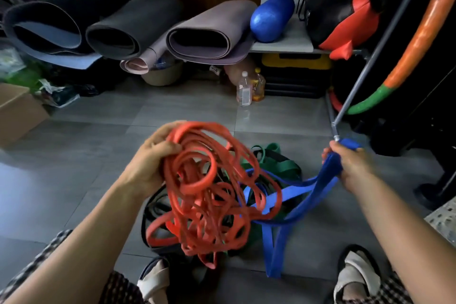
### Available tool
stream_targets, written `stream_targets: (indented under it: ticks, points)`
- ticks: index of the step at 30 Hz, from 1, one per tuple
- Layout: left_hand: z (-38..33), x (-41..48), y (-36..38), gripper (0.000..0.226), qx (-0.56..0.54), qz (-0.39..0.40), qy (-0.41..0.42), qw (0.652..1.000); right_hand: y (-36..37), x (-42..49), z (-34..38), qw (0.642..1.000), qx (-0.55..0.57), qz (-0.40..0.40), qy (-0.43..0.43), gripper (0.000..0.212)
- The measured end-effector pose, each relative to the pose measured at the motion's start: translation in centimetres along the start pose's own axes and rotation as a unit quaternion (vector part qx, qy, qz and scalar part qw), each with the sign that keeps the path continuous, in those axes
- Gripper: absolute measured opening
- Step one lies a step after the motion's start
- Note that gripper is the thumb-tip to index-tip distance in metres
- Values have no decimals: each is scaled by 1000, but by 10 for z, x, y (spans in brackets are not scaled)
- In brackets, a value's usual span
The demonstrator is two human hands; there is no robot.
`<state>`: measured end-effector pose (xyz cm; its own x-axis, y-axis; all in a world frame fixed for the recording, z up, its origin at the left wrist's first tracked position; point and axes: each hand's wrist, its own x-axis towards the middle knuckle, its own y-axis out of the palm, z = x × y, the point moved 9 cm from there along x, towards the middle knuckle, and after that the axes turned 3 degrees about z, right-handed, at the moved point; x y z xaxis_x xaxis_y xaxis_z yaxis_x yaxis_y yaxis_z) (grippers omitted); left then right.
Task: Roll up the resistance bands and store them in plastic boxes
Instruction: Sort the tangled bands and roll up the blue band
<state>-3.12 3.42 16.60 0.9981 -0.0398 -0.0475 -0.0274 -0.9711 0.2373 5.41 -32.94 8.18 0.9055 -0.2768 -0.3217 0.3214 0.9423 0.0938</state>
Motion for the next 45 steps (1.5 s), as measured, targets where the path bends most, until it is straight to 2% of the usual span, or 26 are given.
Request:
stream_targets:
  ticks: [3,5,7,9,11,12,14,16,18,19,21,22,23,25,27,28,31,33,35,37,41,42,44,45]
  points:
    - [-14,-2,-24,20,21,-119,12,993,14,-7,-21,996,-4,45,72,22]
    - [-8,-4,-37,32,58,-176,-26,982,14,-7,-15,997,-14,40,63,21]
    - [4,-7,-48,43,74,-211,-68,972,6,-6,5,999,-26,22,16,22]
    - [18,-11,-54,37,49,-239,-109,964,-8,-4,20,992,-119,-1,-31,21]
    - [24,-15,-53,32,23,-260,-117,958,-21,-6,22,967,-249,-20,-44,23]
    - [24,-14,-53,32,16,-262,-113,958,-20,-8,15,949,-314,-7,-40,21]
    - [22,-12,-47,27,-12,-253,-102,962,-8,-16,-8,912,-404,72,-6,9]
    - [20,-10,-37,21,-96,-228,-93,964,11,-31,-25,888,-433,152,11,16]
    - [13,-8,-22,10,-174,-196,-75,962,21,-37,-36,875,-450,177,11,27]
    - [8,-7,-13,7,-195,-180,-66,962,23,-38,-43,860,-476,182,13,24]
    - [1,-5,-1,10,-215,-152,-46,964,28,-45,-55,805,-554,211,16,14]
    - [-2,-4,1,9,-217,-147,-35,964,28,-49,-59,789,-571,223,26,15]
    - [-6,-4,0,10,-223,-144,-25,964,24,-49,-65,790,-567,229,46,21]
    - [-16,-4,-8,23,-241,-140,6,960,11,-43,-59,815,-547,182,54,32]
    - [-26,-6,-26,39,-262,-156,39,952,-6,-23,-41,871,-479,104,26,28]
    - [-28,-6,-37,39,-268,-168,51,947,-16,-14,-35,897,-436,65,21,22]
    - [-22,-9,-66,30,-243,-225,55,942,-32,-7,-27,920,-391,4,21,24]
    - [-13,-11,-81,13,-170,-278,47,944,-27,-6,-24,933,-360,-1,15,25]
    - [-5,-14,-94,11,-134,-320,34,937,-22,-5,-23,949,-315,0,19,15]
    - [2,-17,-104,23,-163,-343,15,925,-25,-2,-20,951,-307,-14,15,18]
    - [7,-19,-124,8,-200,-368,22,908,-28,-4,-27,932,-360,8,47,24]
    - [8,-20,-127,11,-200,-371,21,907,-27,-6,-25,927,-372,3,41,26]
    - [15,-19,-125,36,-175,-374,-6,911,-24,-6,-19,925,-381,-3,11,22]
    - [19,-17,-119,41,-171,-365,-27,915,-23,-6,-12,924,-381,-10,-7,22]
